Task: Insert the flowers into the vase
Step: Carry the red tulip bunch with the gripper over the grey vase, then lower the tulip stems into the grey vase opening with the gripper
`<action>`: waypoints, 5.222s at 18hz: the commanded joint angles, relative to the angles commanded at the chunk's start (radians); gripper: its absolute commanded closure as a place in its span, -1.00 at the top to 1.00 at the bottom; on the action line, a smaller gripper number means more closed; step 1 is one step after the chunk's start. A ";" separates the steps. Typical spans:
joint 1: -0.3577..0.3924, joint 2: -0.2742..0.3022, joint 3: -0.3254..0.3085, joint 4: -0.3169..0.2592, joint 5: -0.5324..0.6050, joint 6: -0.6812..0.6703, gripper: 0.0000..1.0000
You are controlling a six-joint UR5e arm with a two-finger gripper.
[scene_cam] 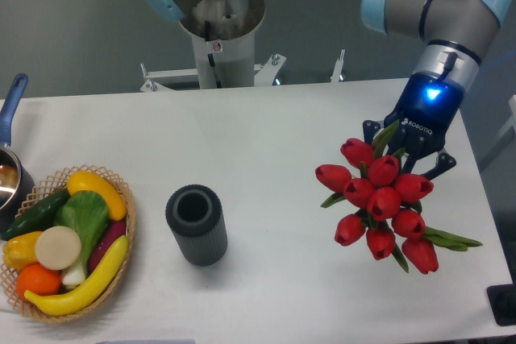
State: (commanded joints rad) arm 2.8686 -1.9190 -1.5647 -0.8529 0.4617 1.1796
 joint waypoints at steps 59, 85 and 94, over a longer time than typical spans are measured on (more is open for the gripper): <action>-0.279 0.054 -0.288 0.049 -0.496 0.107 -0.47; -0.278 -0.041 -0.327 0.051 -0.423 0.181 -0.36; -0.250 -0.048 -0.429 0.051 -0.442 0.354 -0.36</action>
State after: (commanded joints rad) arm 2.6185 -1.9665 -1.9941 -0.8023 0.0200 1.5339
